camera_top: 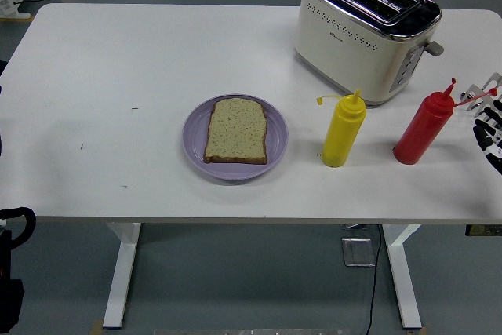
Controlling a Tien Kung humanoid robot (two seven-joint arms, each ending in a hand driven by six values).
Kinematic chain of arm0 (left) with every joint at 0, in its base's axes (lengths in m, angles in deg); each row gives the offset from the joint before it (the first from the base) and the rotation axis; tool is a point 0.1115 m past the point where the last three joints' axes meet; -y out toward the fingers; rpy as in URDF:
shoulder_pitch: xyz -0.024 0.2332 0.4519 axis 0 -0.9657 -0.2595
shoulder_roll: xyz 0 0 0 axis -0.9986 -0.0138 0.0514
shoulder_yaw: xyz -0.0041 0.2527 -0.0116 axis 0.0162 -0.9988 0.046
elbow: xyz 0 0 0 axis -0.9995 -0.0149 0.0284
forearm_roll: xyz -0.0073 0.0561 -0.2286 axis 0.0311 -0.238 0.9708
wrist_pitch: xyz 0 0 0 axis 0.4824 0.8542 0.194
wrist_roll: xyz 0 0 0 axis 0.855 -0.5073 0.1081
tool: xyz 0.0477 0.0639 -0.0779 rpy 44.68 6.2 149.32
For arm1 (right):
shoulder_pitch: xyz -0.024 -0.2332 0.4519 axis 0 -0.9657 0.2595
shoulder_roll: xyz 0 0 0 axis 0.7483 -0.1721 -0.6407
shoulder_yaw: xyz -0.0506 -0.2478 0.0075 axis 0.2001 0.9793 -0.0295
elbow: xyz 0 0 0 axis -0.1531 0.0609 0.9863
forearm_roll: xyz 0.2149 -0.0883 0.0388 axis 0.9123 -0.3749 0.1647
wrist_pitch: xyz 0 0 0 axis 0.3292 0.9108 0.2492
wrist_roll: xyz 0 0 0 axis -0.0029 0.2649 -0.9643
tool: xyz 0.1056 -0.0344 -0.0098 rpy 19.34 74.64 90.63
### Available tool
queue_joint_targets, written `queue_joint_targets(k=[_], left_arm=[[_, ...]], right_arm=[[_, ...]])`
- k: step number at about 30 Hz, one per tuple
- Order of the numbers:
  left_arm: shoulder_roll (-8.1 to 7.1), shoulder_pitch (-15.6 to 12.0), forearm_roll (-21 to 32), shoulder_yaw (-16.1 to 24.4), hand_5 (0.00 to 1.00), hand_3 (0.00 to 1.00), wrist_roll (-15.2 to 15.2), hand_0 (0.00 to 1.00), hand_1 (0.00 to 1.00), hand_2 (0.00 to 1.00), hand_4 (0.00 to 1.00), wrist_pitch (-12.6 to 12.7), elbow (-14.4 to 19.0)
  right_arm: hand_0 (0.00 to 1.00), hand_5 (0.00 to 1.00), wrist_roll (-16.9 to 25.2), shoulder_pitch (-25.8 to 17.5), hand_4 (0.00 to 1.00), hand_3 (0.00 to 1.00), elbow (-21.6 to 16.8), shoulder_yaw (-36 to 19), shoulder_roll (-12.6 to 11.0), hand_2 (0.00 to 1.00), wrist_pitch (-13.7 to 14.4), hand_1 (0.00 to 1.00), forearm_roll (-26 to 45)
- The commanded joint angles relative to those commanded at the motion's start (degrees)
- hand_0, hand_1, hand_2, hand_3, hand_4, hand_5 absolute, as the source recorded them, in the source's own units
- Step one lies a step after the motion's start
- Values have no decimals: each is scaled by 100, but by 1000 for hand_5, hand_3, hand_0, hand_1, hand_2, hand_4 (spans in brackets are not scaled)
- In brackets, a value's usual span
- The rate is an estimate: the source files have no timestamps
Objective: Pick up the cup,pour liquid into bread,place the cup on the desk
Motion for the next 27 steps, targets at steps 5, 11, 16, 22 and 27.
queue_joint_targets(k=[5,11,16,22,27], left_arm=[[0,3,0,5,998,692,0,786,737,737,586,-2,-2],[0,12,2,17,998,692,1,786,736,738,586,-1,-2],[0,15,0,37,998,692,3,786,737,738,585,0,-1],[0,15,-2,42,998,692,4,786,736,738,585,-1,-3],[0,14,-2,44,998,692,4,786,736,738,585,-3,-4]], right_arm=[[945,279,-25,154,887,996,78,191,47,951,167,900,-286],[951,271,-17,434,896,998,255,415,154,957,315,905,-360],[954,266,10,672,894,998,378,628,237,960,372,907,-368],[947,259,50,930,889,994,550,882,275,953,528,895,-302],[947,259,128,1161,889,994,739,1097,298,953,757,895,-140]])
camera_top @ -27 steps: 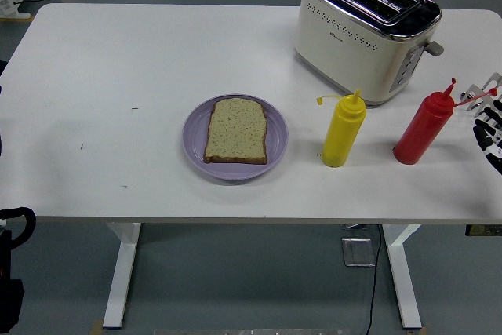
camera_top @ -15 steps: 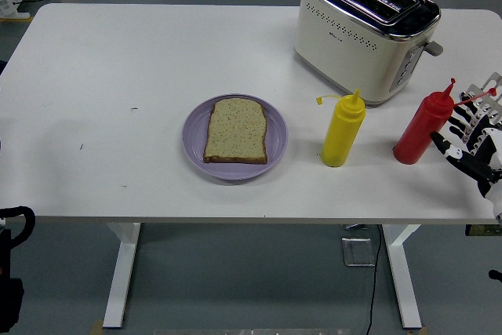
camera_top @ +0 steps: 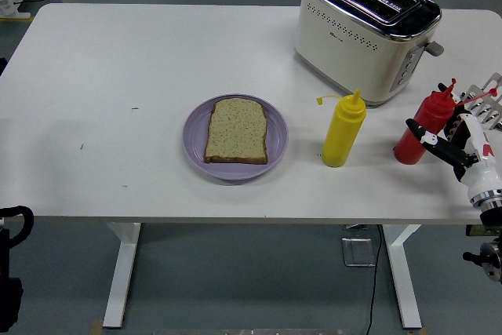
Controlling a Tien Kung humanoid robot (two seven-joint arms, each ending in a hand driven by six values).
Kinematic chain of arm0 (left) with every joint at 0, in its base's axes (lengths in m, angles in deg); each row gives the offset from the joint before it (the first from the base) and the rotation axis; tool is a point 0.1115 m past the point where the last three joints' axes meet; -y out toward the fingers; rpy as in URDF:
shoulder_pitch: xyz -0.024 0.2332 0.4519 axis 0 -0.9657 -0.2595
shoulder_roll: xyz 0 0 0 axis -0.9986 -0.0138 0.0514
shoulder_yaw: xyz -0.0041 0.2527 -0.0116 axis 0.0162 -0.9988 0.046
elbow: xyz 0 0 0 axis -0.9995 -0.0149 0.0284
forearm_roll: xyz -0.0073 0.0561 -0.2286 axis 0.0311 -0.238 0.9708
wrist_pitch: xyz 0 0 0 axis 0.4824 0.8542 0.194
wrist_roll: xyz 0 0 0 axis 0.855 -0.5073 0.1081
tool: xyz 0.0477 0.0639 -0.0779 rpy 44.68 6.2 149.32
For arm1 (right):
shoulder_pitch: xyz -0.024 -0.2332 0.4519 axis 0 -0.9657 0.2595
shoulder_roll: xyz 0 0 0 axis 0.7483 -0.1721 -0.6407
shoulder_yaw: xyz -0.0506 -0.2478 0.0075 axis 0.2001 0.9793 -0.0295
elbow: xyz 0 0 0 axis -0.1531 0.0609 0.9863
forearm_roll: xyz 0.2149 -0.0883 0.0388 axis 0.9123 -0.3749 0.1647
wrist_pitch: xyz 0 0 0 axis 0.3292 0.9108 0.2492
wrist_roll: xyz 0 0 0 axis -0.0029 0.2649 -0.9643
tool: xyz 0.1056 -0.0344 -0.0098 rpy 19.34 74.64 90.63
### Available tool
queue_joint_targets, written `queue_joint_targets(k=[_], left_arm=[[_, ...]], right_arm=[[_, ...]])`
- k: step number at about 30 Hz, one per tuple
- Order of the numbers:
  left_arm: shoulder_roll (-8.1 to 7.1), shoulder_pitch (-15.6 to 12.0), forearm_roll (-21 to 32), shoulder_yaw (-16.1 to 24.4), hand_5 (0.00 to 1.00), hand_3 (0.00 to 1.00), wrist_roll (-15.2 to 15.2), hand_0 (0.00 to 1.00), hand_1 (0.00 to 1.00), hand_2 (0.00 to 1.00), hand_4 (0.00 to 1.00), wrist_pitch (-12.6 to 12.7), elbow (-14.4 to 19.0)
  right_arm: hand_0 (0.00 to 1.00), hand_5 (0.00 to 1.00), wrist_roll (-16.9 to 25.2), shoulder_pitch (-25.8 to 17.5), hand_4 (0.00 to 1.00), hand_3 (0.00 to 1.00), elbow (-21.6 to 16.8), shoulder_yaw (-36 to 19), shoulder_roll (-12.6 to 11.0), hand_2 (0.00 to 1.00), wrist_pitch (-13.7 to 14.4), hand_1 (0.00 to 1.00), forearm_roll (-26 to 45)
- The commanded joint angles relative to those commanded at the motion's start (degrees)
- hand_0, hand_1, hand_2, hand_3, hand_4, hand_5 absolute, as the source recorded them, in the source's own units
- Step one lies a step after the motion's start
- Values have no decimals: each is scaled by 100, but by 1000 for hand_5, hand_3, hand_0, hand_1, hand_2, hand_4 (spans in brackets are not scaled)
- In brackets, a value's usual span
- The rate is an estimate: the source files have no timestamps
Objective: Pick up the cup,pour liquid into bread,place the cup on the desk
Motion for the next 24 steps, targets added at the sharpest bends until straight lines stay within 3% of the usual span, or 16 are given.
queue_joint_targets(k=[1,6,7,12,13,18,19,24], left_arm=[[0,-1,0,1,998,692,0,785,736,738,585,0,0],[0,3,-1,12,998,692,2,785,736,738,585,1,-1],[0,3,-1,17,998,692,2,786,735,737,587,2,-2],[0,3,-2,23,998,692,3,786,735,737,587,1,-4],[0,3,-2,23,998,692,3,784,735,737,587,2,-5],[0,1,-1,24,998,692,4,784,735,737,587,2,-6],[0,0,-1,23,998,692,4,784,735,737,587,2,-7],[0,-5,-1,27,998,692,4,784,735,737,587,5,-9]], right_arm=[[919,252,11,37,884,960,36,31,5,916,29,863,18],[919,252,52,178,884,960,182,208,27,916,136,863,138],[881,233,87,213,873,905,222,262,44,852,227,821,211],[881,233,136,304,873,905,329,435,92,852,402,821,418],[708,198,153,327,847,715,349,480,108,630,450,661,484],[708,198,224,398,847,715,414,635,153,630,657,661,700],[509,175,250,415,834,510,433,670,163,465,726,483,774],[509,175,367,468,834,510,472,762,207,465,992,483,1165]])
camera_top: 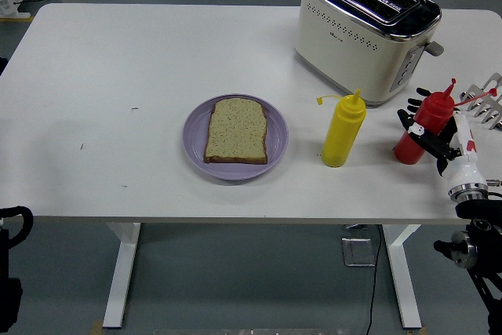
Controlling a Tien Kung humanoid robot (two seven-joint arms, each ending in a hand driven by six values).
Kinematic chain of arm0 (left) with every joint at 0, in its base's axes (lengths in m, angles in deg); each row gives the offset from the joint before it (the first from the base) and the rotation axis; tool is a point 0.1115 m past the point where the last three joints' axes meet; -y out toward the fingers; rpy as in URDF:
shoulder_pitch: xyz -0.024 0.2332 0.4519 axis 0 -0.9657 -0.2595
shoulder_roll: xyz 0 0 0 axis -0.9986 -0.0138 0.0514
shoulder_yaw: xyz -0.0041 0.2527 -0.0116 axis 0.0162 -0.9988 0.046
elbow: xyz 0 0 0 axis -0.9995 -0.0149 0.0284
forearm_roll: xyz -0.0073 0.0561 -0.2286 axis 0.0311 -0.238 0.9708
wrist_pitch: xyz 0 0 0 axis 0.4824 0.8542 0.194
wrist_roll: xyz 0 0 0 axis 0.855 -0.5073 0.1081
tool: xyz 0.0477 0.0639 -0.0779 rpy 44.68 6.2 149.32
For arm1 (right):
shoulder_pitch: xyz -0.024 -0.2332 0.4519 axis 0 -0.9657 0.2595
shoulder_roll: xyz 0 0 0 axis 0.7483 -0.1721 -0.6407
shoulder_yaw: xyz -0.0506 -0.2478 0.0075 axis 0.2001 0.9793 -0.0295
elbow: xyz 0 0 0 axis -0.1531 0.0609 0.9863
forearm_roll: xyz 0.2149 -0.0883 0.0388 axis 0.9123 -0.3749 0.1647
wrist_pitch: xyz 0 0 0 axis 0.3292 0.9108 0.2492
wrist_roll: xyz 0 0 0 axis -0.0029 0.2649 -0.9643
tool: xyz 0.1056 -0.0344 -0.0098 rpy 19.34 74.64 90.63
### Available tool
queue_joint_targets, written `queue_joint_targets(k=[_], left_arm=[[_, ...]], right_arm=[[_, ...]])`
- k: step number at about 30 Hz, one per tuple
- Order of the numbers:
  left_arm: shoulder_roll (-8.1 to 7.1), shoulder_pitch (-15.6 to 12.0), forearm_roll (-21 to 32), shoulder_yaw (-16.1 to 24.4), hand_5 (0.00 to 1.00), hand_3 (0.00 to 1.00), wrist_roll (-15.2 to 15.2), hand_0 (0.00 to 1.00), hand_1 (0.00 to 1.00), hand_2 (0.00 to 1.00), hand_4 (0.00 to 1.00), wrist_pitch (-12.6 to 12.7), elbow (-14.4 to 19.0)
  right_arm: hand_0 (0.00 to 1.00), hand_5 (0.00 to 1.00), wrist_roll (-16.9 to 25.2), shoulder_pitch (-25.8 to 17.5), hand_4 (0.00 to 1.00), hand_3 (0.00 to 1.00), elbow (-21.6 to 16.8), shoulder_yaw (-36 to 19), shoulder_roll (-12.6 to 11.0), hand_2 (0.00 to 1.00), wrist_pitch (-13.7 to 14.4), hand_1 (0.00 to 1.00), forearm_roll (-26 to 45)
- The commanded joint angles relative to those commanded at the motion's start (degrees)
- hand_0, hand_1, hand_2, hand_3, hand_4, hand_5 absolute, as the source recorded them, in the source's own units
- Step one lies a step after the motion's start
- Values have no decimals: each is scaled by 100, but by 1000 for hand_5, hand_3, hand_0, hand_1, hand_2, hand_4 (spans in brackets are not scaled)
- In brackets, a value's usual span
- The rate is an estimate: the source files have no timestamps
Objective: Pick up the cup,pour liquid into bread,place the cup on the desk
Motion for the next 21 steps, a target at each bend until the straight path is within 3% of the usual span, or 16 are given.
queue_joint_targets(k=[1,2,7,8,19,20,21], left_arm=[[0,-1,0,2,998,692,1,784,735,737,587,1,0],[0,-2,0,3,998,692,1,783,735,737,587,2,0],[0,1,1,-1,998,692,1,783,735,737,587,2,-4],[0,2,1,-1,998,692,1,782,735,736,588,3,-4],[0,-8,1,-7,998,692,4,783,735,736,588,4,-1],[0,-8,1,-8,998,692,4,781,735,736,588,4,-1],[0,-11,1,-11,998,692,4,781,735,736,588,5,-1]], right_arm=[[509,175,25,9,834,510,2,13,7,465,42,483,79],[309,166,41,17,820,375,3,25,12,356,75,287,131],[309,166,135,69,820,375,8,128,52,356,214,287,423],[202,156,146,75,817,332,10,145,58,313,225,211,447],[145,170,263,96,825,298,36,205,81,286,402,168,599],[65,154,267,96,823,261,36,205,81,238,408,99,601],[65,154,288,93,823,261,36,201,82,238,424,99,623]])
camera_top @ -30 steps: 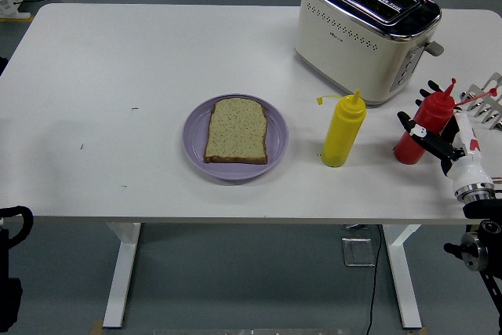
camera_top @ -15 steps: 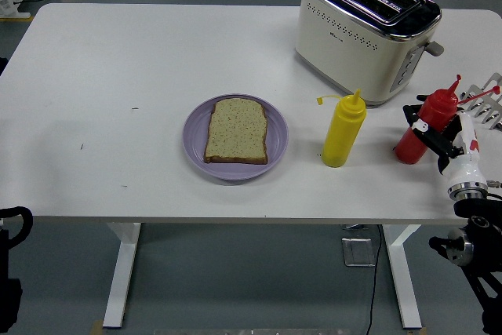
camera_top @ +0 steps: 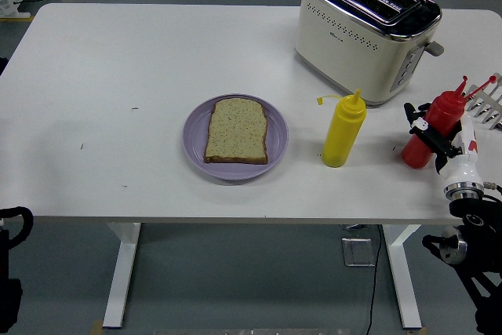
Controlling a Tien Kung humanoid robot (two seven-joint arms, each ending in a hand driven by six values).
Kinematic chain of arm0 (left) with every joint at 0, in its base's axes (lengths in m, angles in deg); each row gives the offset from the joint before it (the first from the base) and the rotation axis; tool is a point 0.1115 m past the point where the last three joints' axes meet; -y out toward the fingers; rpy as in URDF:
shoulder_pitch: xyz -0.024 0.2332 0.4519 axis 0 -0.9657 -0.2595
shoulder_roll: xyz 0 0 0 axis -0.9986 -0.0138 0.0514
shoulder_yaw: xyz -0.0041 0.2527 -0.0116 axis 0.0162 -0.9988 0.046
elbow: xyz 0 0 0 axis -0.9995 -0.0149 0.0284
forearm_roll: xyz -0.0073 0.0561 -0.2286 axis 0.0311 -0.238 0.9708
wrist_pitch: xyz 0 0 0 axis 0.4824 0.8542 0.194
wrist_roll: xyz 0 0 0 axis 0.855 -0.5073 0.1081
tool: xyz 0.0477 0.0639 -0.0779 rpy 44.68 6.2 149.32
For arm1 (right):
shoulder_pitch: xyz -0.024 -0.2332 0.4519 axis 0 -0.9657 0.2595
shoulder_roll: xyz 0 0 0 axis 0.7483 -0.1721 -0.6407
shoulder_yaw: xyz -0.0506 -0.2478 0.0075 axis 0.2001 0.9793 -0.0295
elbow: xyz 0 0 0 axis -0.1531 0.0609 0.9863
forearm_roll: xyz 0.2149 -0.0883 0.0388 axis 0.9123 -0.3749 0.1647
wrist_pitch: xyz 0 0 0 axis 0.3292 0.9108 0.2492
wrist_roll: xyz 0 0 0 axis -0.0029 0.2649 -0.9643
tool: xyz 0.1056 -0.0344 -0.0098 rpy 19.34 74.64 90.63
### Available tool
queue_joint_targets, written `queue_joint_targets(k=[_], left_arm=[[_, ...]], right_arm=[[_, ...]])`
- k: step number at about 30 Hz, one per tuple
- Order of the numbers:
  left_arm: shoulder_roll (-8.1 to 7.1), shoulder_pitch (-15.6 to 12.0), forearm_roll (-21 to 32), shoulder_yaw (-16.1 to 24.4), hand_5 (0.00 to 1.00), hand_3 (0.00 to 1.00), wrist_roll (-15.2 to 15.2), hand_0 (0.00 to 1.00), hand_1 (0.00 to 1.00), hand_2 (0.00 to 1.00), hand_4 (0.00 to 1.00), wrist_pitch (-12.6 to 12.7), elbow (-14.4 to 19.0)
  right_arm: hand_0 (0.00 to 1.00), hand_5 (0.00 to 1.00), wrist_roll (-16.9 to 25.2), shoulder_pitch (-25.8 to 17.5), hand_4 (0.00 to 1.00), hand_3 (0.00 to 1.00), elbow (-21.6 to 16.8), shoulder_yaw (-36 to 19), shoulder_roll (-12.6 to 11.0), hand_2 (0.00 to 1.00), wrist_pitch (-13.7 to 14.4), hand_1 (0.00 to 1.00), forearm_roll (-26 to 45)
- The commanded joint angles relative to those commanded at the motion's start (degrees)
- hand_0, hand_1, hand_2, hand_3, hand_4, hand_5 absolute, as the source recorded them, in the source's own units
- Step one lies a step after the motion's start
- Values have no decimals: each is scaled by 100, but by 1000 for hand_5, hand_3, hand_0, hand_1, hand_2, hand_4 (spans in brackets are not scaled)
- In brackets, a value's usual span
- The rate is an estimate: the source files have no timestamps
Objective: Pick up the cup,pour liquid into bread,place the cup on the desk
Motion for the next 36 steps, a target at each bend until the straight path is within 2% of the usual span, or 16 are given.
queue_joint_targets(k=[10,11,14,16,17,22,24,29,36], left_arm=[[0,-16,-4,-22,998,692,1,783,734,736,588,1,-1],[0,-17,-4,-22,998,692,2,783,734,736,588,1,0],[0,-21,-4,-21,998,692,4,783,734,736,588,3,0],[0,-23,-6,-27,998,692,4,783,734,736,588,1,2],[0,-24,-6,-27,998,692,4,784,734,735,588,2,2],[0,-28,-5,-23,998,692,4,784,734,735,588,3,4],[0,-26,-5,-17,998,692,4,786,735,736,588,3,5],[0,-17,-2,7,998,692,4,786,735,736,589,4,6],[0,-2,-4,33,998,691,5,786,735,736,588,1,6]], right_arm=[[31,157,-68,-33,819,254,-79,-46,-16,210,-80,67,96],[17,207,-83,-42,826,260,-116,-70,-26,198,-94,59,102],[17,207,-111,-54,826,260,-179,-129,-43,198,-114,59,76],[17,207,-142,-64,826,260,-250,-196,-58,198,-121,59,66],[9,265,-146,-67,821,272,-276,-215,-63,191,-125,52,73],[9,265,-179,-81,821,272,-529,-357,-110,191,-167,52,-3],[2,280,-209,-73,787,280,-654,-410,-145,192,-190,25,-107],[2,284,-359,82,785,284,-1006,-496,-336,192,-143,25,-633],[2,311,-758,673,792,284,-1474,-365,-748,190,81,26,-2053]])
